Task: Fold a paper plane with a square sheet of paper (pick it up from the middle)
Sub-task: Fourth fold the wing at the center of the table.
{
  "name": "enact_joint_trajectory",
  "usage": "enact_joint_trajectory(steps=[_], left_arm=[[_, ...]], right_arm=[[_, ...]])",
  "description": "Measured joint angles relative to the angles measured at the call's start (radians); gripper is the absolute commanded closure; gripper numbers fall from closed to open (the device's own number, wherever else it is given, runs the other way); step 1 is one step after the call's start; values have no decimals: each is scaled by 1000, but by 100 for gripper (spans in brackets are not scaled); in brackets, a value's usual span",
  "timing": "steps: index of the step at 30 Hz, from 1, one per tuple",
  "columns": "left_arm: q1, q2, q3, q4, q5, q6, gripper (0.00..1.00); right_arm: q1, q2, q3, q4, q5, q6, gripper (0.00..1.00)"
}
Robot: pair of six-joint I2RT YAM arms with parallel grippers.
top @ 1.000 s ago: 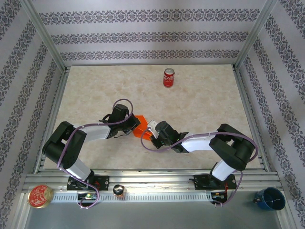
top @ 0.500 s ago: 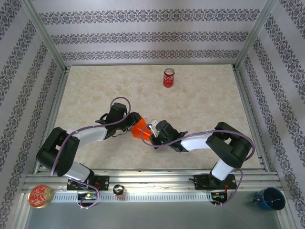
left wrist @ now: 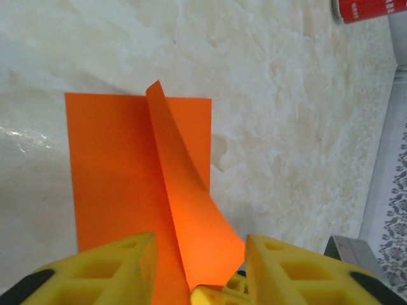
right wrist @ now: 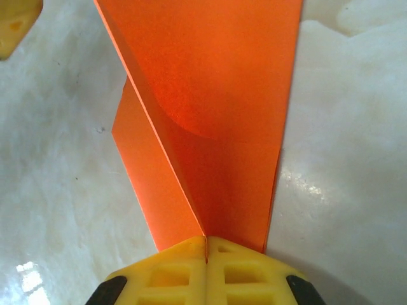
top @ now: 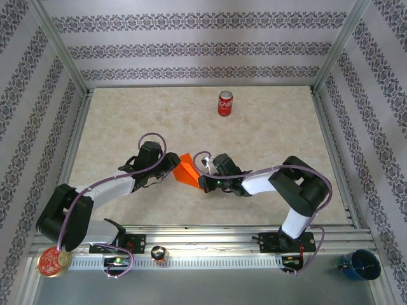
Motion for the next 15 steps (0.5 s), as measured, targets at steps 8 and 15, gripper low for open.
enact_joint_trajectory(steps=[8,15], left_arm=[[0,30,-11,68,62,24,84],[0,155,-10,188,146,24,93]], right_arm=[[-17,44,60,-15,-100,101,100],[-31,67,78,-19,-139,193,100]])
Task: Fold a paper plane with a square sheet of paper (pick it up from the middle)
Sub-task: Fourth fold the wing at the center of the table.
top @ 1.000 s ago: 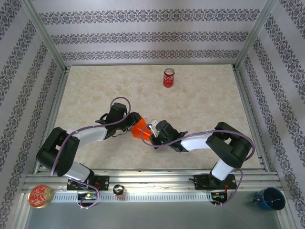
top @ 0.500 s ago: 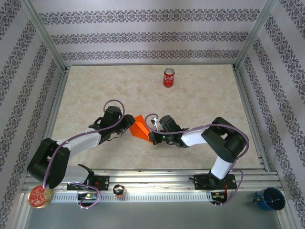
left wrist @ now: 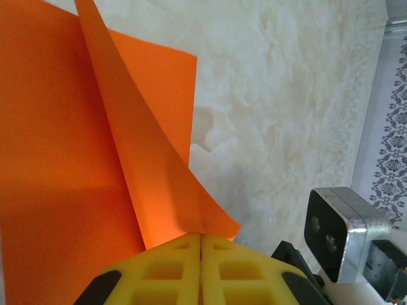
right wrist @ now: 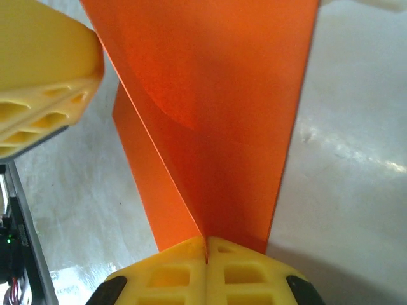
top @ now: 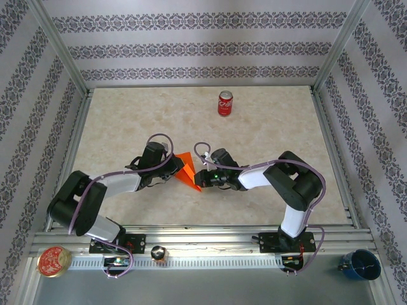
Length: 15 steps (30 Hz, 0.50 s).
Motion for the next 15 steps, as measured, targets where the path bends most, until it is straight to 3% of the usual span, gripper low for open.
enact_joint_trajectory(steps=[15], left_arm=[[0,8,0,55,-16,-18,93]], right_arm=[[-5,-7,-72,121,37,95,100]])
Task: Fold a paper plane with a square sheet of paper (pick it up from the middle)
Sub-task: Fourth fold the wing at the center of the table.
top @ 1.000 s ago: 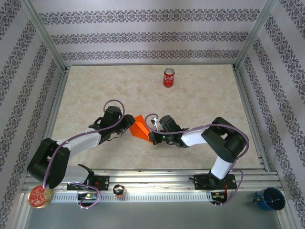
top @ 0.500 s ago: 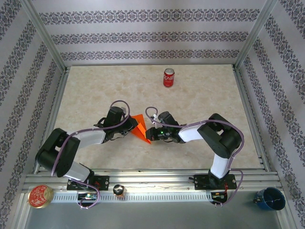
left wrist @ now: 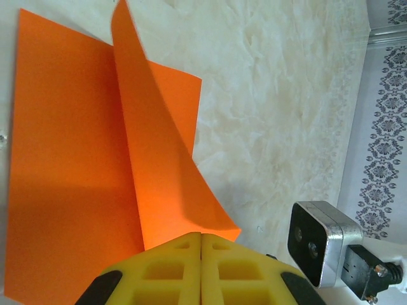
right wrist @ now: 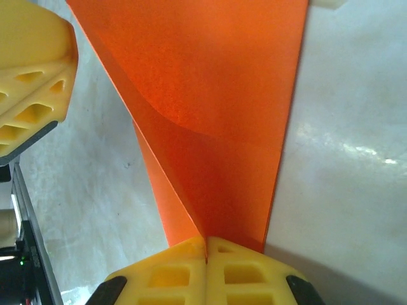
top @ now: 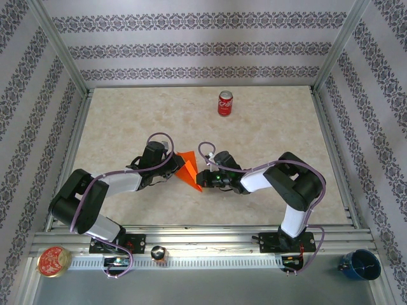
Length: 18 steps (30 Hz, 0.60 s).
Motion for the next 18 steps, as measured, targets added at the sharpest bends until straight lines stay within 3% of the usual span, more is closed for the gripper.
enact_joint_trajectory(steps=[6,18], left_arm=[[0,0,-1,-6,-28,-11,99],[0,101,-3,-31,-48,-23,100]], right_arm=[[2,-6,-14,18,19,5,100],[7,-25,-31,18,56,4,100]])
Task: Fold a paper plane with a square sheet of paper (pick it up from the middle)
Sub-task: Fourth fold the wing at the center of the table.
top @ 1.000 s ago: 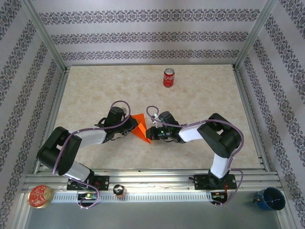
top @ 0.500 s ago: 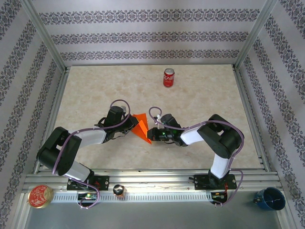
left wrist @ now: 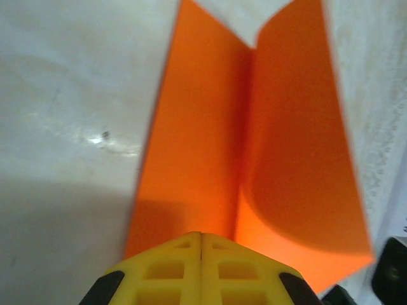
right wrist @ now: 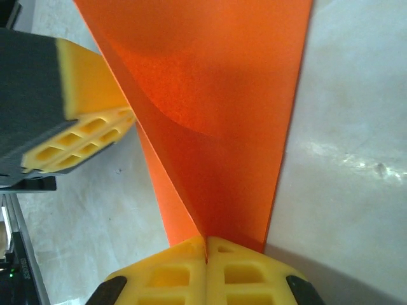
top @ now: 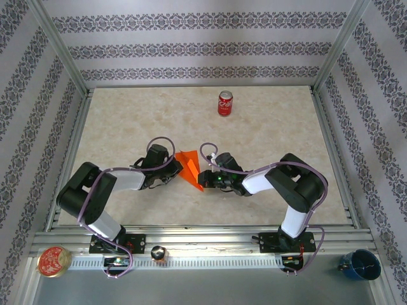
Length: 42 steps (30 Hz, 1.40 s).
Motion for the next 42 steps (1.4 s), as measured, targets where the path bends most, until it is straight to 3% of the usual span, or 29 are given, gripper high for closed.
enact_joint_trajectory(steps=[13,42], left_arm=[[-1,-15,-72,65,3,-64,100],[-14,-139,-106,5,-73,-63,99]], right_arm=[[27,-47,-22,-21,73,-9,100],[65,-14,23,-73,54,-23,100]])
